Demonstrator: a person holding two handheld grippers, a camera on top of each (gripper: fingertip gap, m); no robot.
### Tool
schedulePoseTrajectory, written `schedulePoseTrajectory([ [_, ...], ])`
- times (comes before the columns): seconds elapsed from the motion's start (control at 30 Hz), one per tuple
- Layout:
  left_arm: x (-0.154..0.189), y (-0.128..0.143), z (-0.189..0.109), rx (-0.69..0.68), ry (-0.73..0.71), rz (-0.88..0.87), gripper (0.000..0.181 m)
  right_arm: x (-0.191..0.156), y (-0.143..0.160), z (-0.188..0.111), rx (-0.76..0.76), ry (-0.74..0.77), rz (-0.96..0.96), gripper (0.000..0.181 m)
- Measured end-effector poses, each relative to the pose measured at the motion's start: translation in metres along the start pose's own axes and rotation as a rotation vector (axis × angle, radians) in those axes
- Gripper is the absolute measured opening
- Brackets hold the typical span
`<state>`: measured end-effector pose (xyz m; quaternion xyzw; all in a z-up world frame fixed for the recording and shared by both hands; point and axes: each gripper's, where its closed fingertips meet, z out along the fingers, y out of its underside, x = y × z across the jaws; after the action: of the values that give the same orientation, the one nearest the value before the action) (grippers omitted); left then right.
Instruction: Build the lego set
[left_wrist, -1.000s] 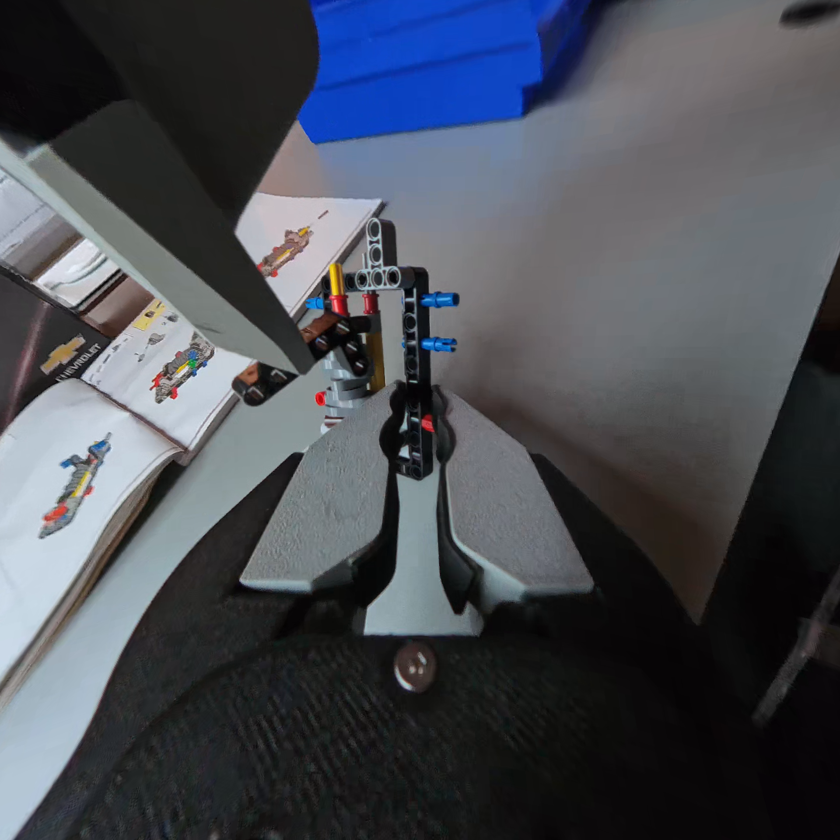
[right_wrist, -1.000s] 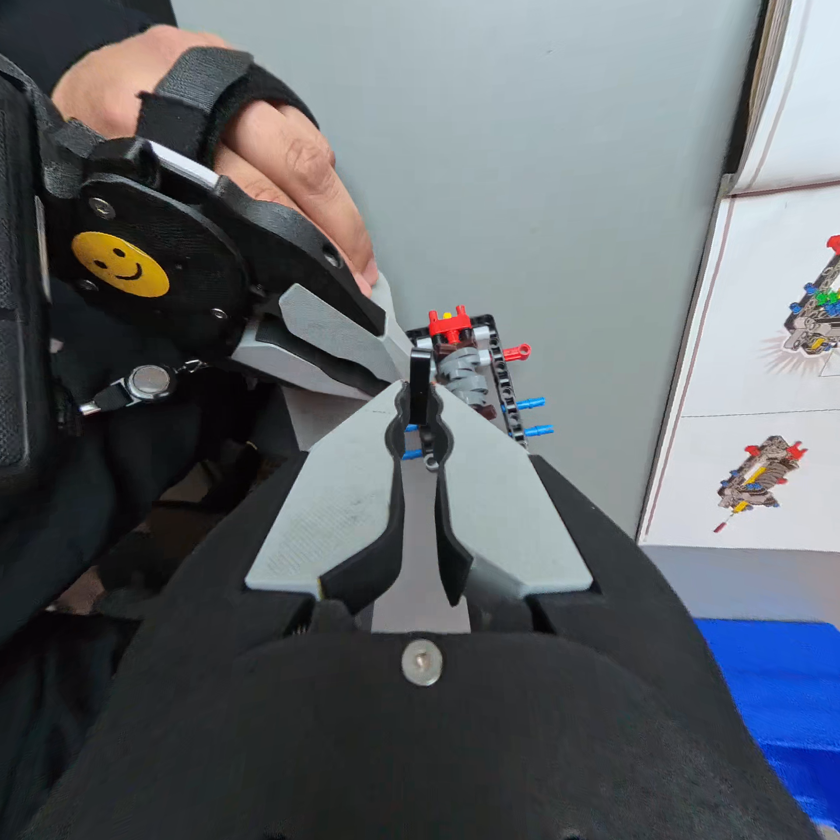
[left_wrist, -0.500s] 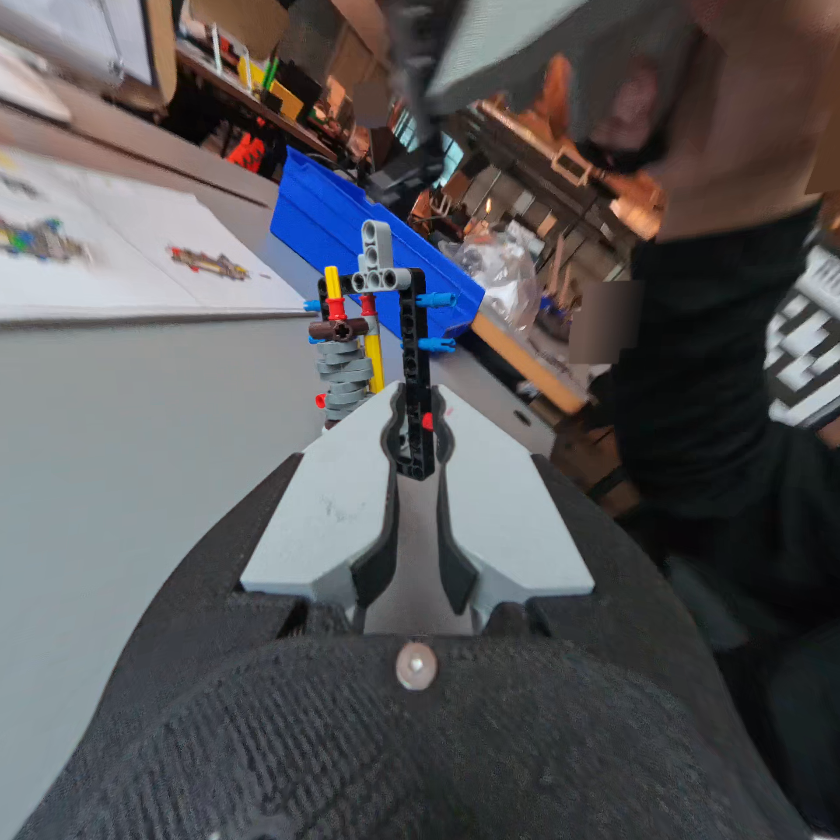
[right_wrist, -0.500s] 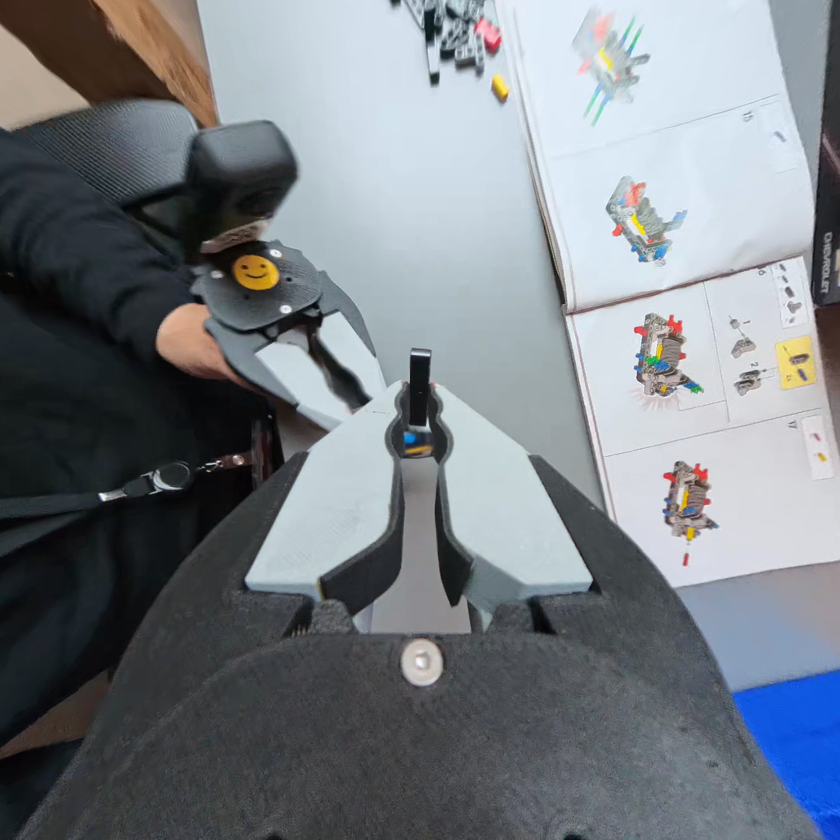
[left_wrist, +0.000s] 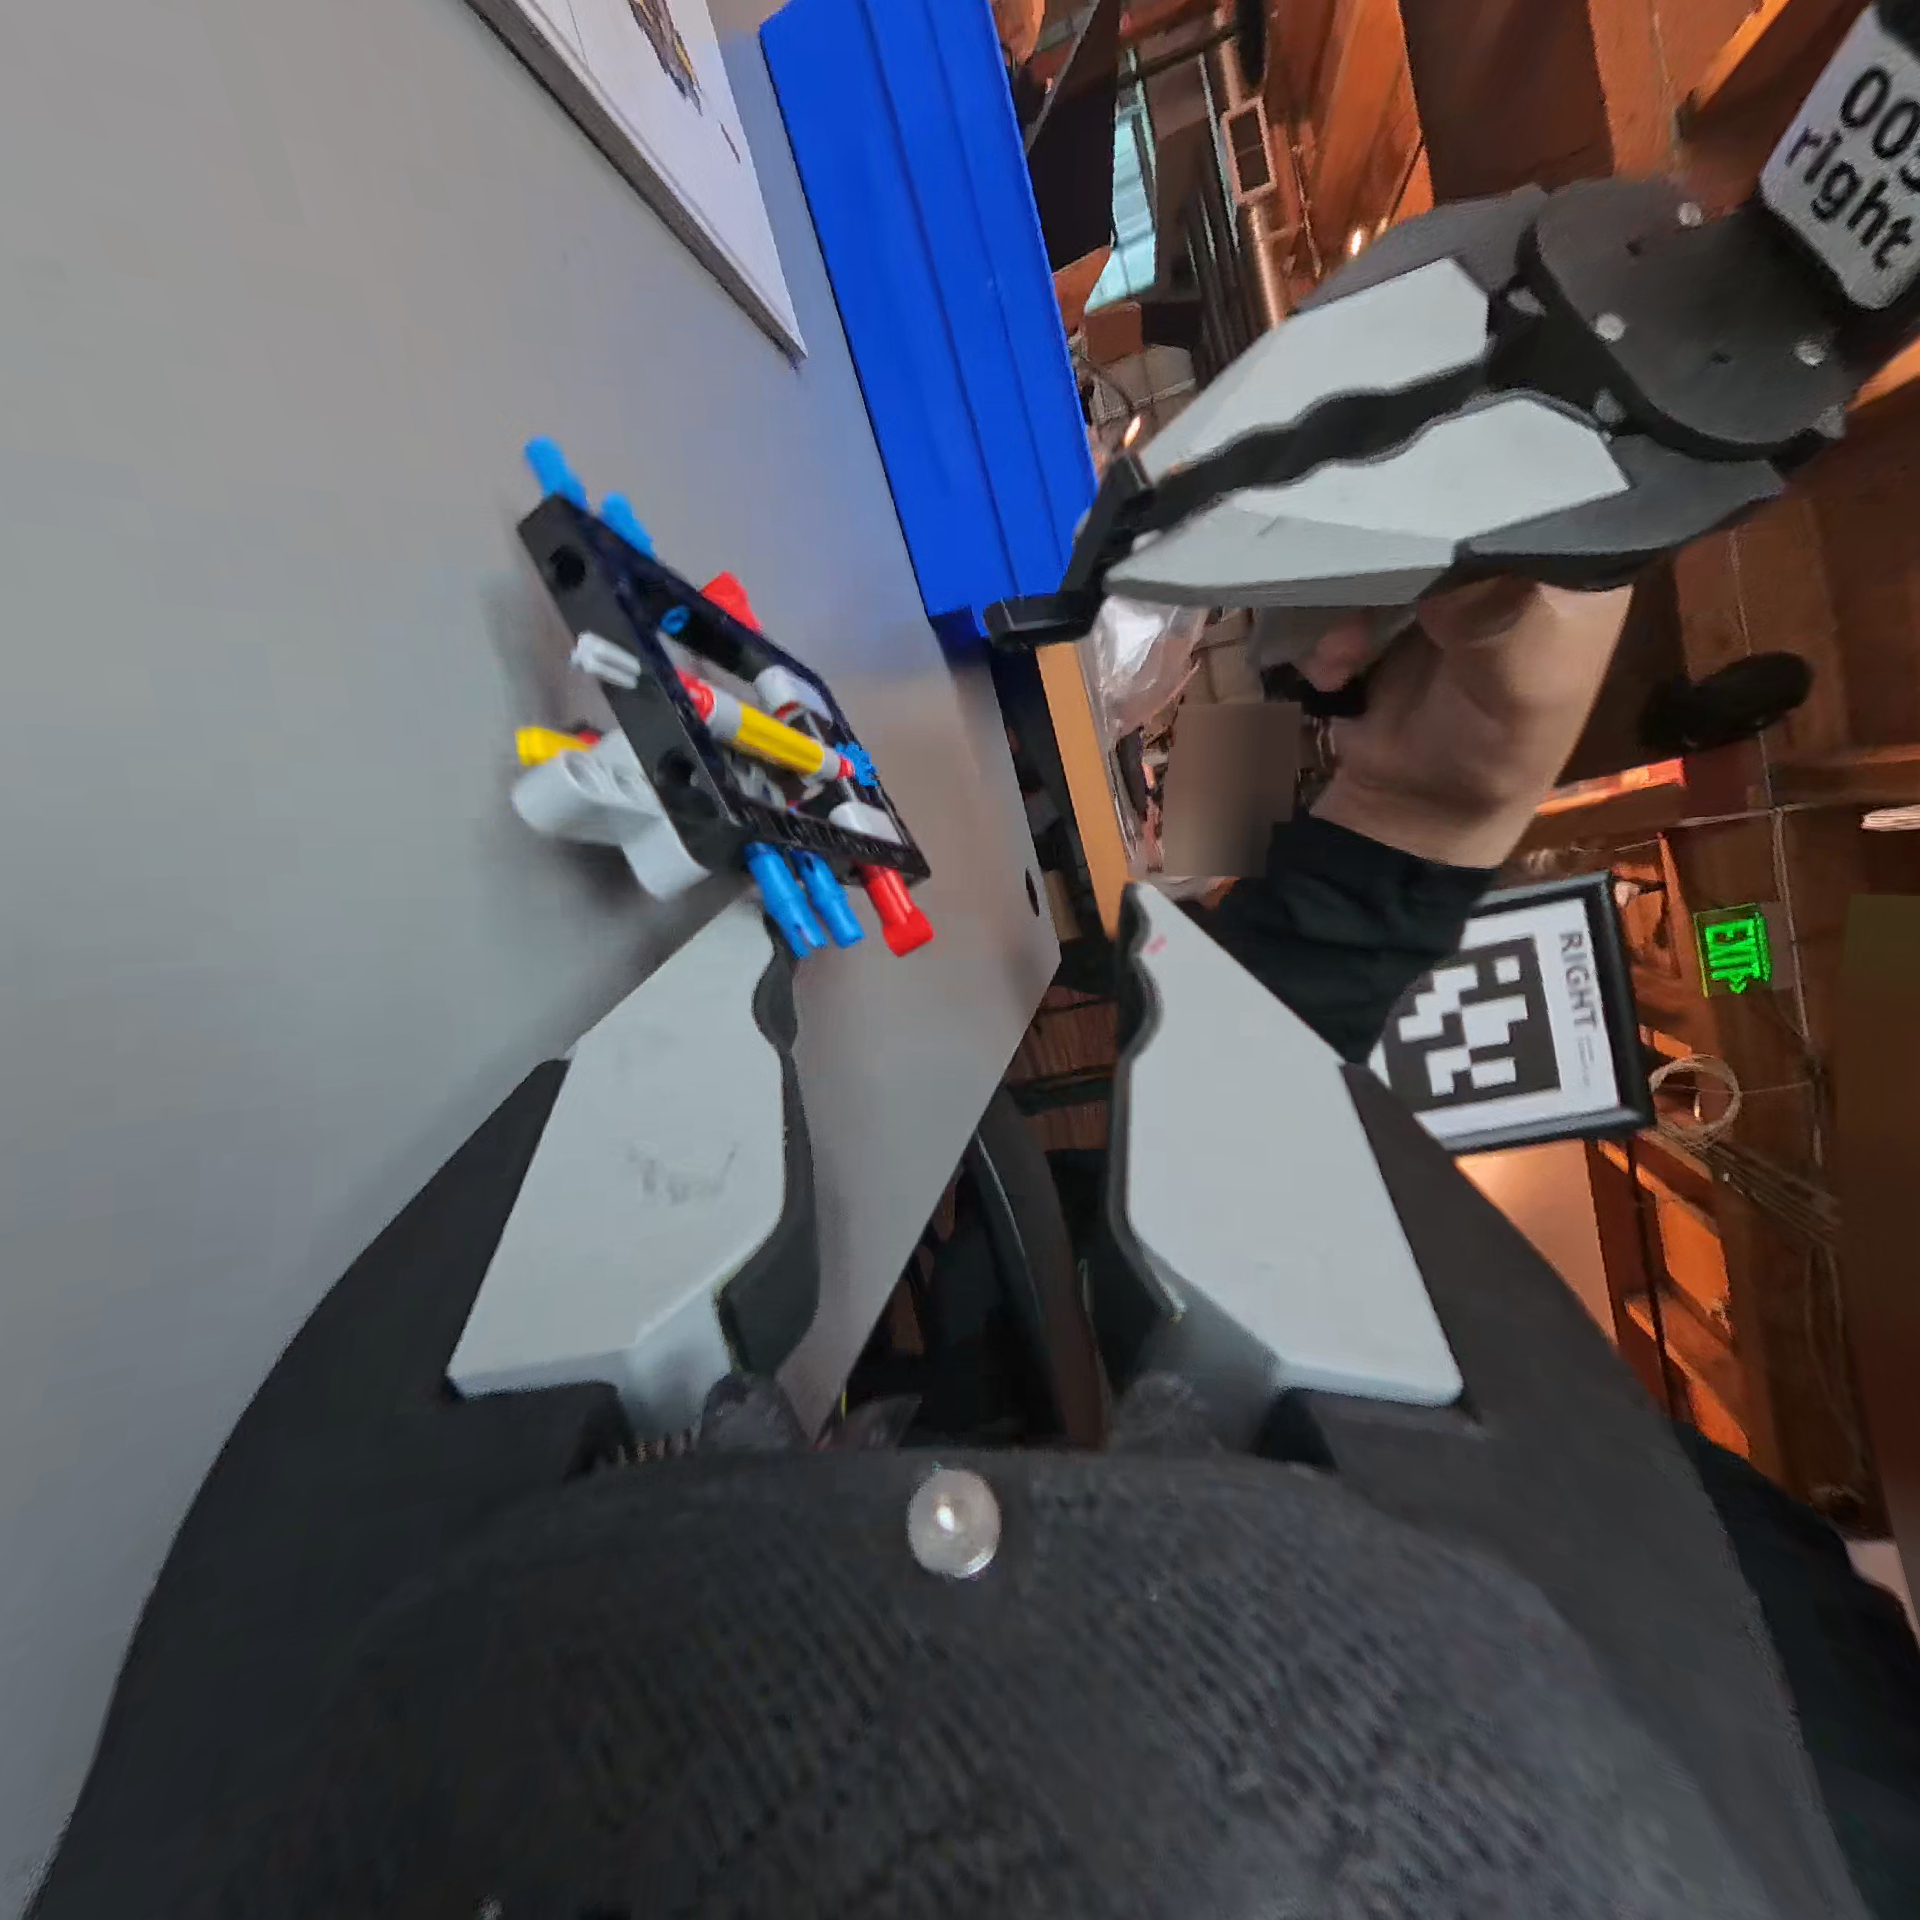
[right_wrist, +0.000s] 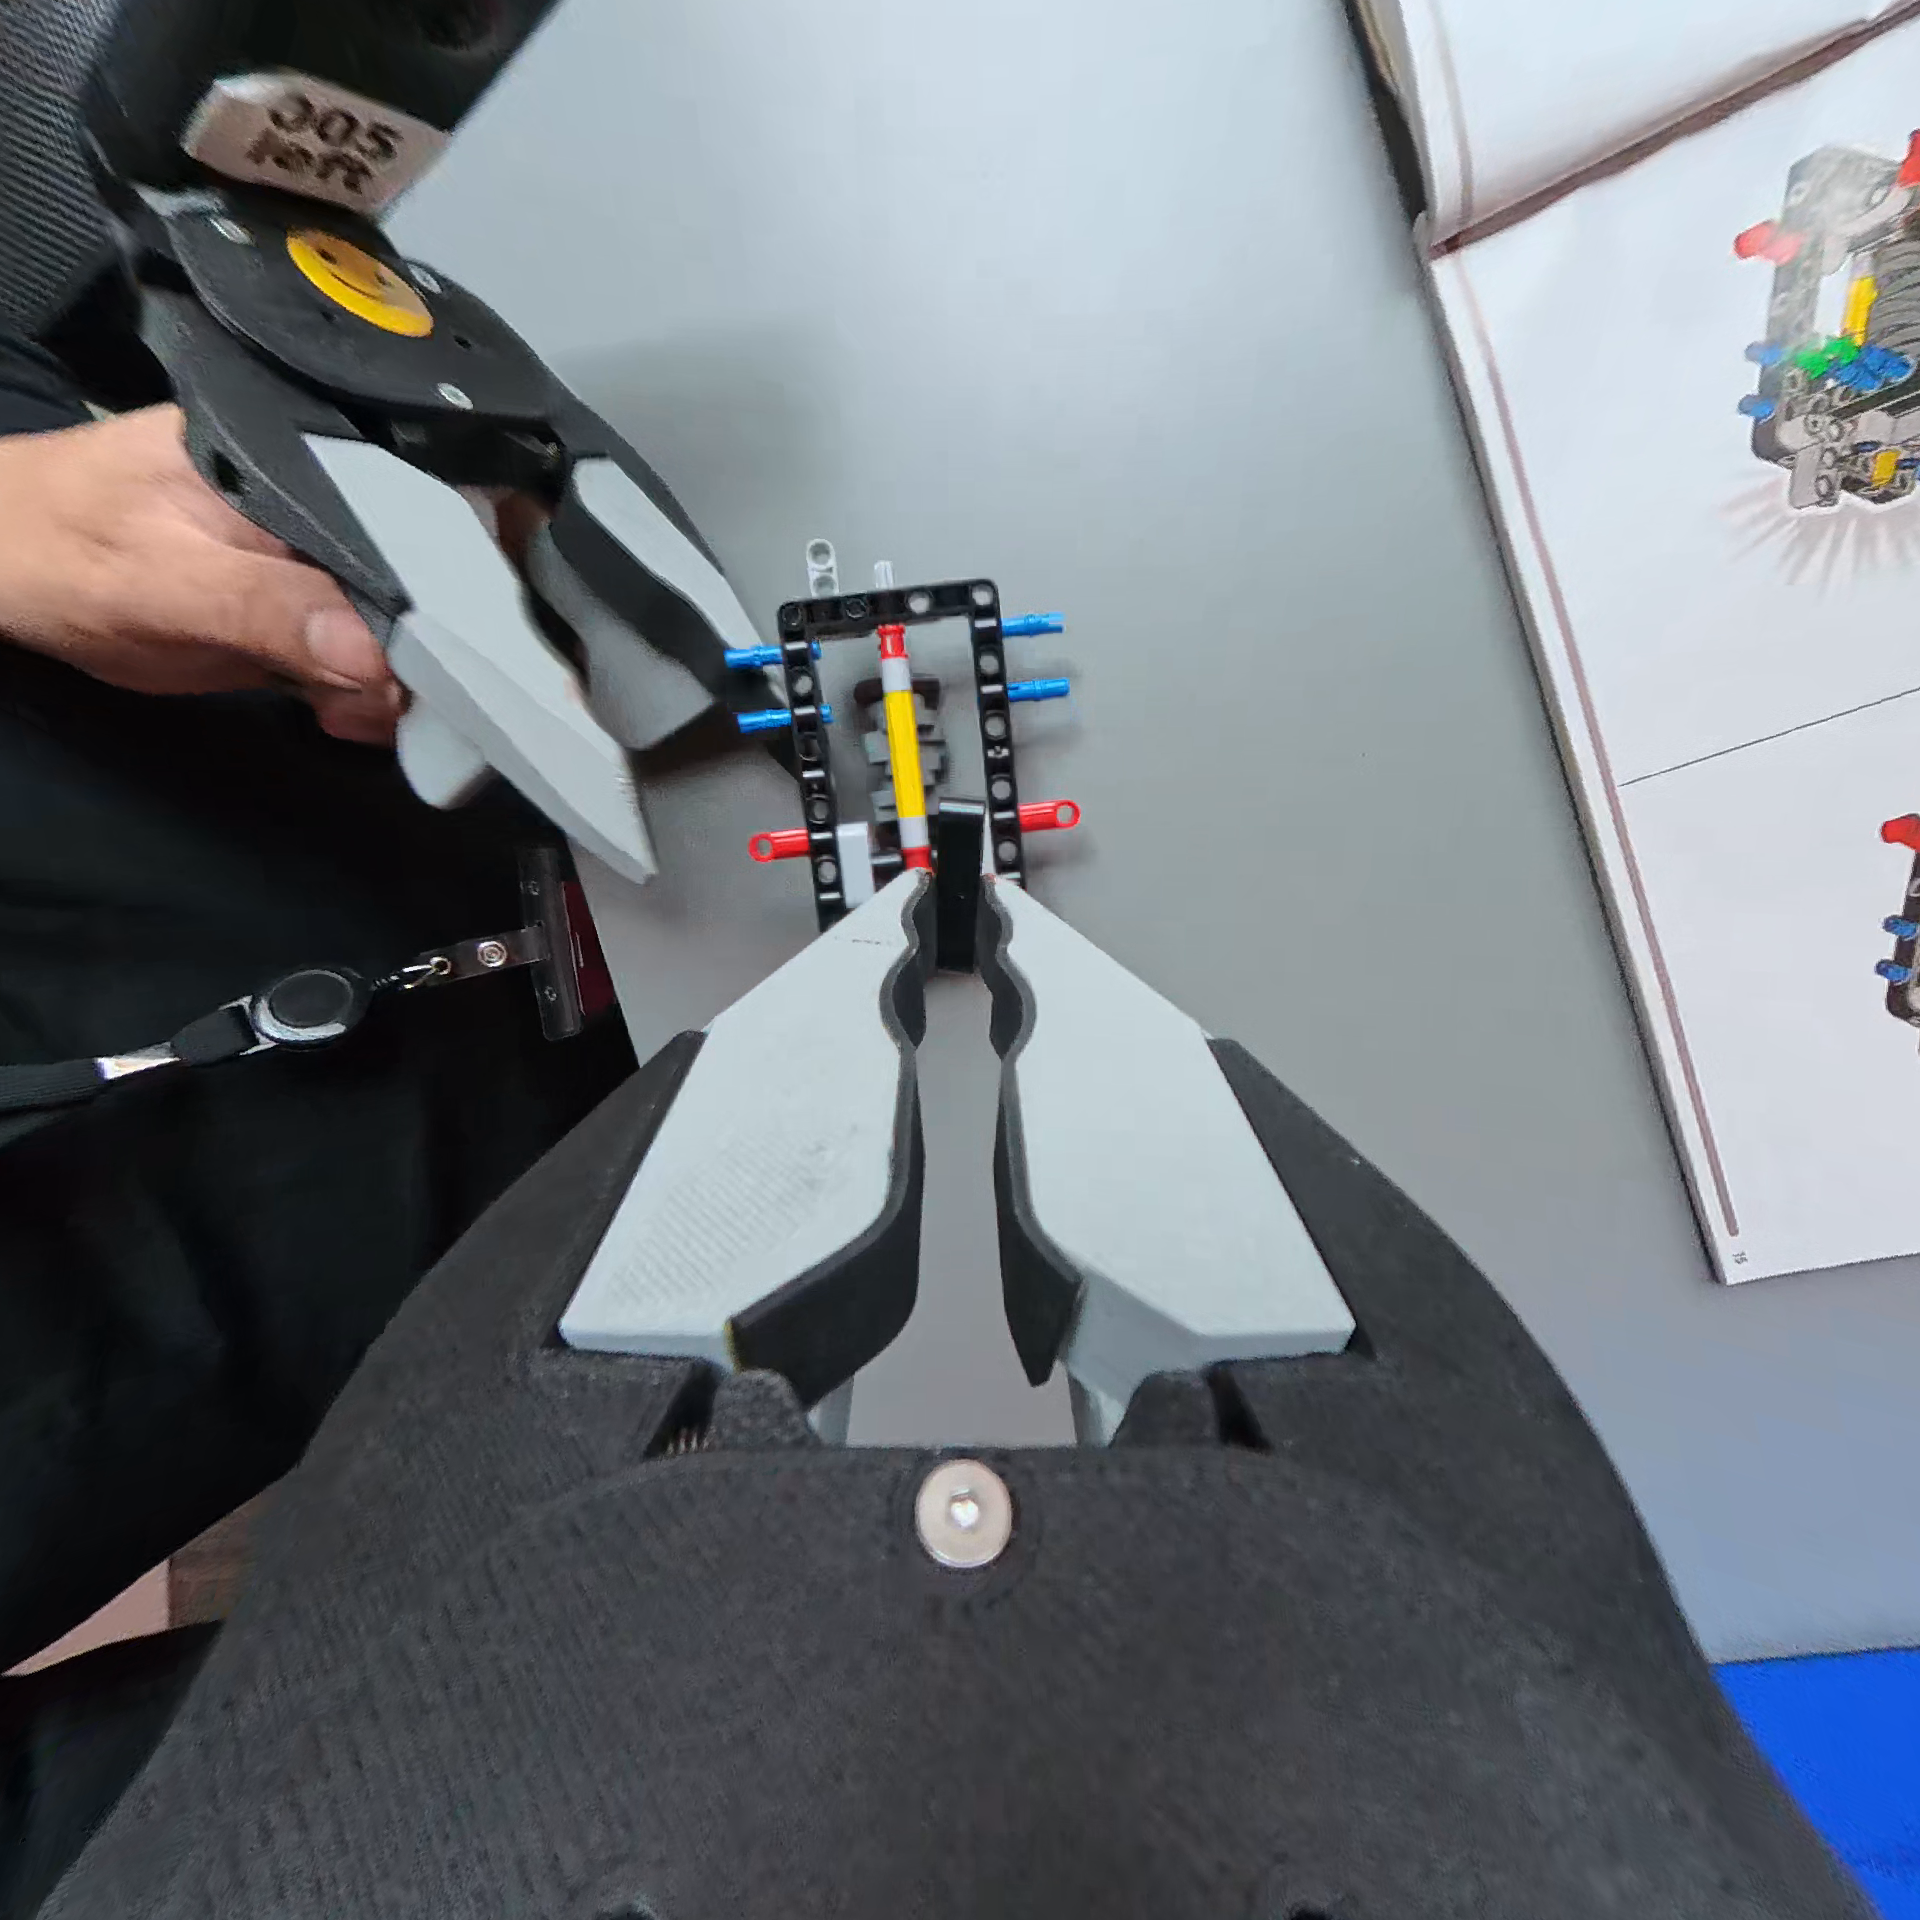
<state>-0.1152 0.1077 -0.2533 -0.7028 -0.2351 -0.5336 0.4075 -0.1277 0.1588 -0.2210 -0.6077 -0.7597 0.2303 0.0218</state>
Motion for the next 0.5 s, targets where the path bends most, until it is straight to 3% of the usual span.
schedulePoseTrajectory([
  [0.07, 0.0, 0.013, -0.014, -0.058, -0.02, 0.056, 0.071, -0.001, 0.006, 0.005, -0.016, 0.024, -0.03, 0.004],
  [0.17, 0.002, 0.024, -0.041, -0.109, -0.061, 0.235, 0.073, -0.005, 0.013, 0.008, -0.046, 0.042, -0.069, 0.005],
  [0.23, 0.014, 0.027, -0.061, -0.149, -0.057, 0.496, 0.06, -0.013, 0.015, 0.01, -0.067, 0.013, -0.094, 0.005],
  [0.27, 0.017, 0.025, -0.069, -0.182, -0.091, 0.644, 0.038, -0.017, 0.016, 0.011, -0.076, -0.003, -0.108, 0.005],
  [0.3, 0.018, 0.018, -0.073, -0.212, -0.153, 0.784, 0.028, -0.021, 0.016, 0.012, -0.089, -0.011, -0.126, 0.005],
  [0.37, 0.024, -0.007, -0.072, -0.225, -0.271, 0.989, 0.047, -0.028, 0.015, 0.016, -0.117, -0.02, -0.183, 0.005],
  [0.5, 0.035, -0.017, -0.042, -0.382, -0.252, 1.175, 0.031, -0.051, 0.01, 0.025, -0.166, -0.082, -0.29, 0.004],
])
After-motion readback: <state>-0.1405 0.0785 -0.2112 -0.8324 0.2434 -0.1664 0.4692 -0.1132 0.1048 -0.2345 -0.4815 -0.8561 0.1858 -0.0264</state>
